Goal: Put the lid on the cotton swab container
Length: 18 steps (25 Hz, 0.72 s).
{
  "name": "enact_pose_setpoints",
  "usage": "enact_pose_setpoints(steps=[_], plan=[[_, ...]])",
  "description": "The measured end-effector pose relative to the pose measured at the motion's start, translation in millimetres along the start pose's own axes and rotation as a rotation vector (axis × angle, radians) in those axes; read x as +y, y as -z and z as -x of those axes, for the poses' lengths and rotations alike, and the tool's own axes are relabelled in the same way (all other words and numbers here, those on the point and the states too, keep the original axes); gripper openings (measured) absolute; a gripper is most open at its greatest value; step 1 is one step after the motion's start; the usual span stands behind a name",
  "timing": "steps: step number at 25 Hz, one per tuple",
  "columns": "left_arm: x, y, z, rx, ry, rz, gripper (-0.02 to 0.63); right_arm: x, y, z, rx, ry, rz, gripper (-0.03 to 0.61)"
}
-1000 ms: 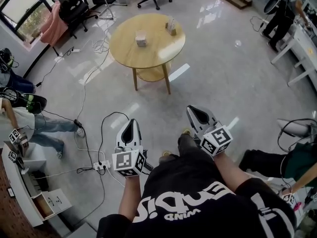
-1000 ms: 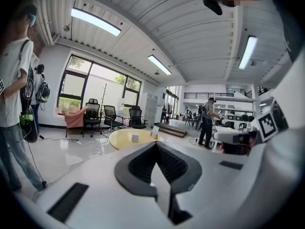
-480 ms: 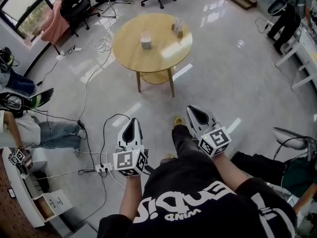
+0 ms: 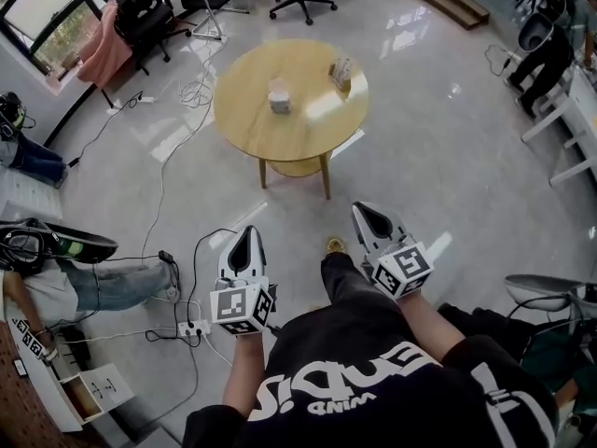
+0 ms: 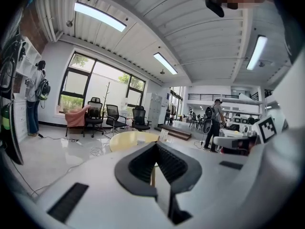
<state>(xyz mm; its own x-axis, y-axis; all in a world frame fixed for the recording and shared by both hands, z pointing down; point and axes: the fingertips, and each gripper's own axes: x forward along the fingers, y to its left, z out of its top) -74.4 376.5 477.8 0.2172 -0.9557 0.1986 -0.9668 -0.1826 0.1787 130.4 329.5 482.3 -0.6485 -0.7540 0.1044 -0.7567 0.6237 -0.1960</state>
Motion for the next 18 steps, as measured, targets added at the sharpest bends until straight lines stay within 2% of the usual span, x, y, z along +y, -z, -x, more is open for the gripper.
enact_pose_setpoints(steps=[18], plan=[[18,-51,-118,-0.005,-0.063,-0.008,0.009,-74,-43,-108,0.019,-0.098,-0.001,0.003]])
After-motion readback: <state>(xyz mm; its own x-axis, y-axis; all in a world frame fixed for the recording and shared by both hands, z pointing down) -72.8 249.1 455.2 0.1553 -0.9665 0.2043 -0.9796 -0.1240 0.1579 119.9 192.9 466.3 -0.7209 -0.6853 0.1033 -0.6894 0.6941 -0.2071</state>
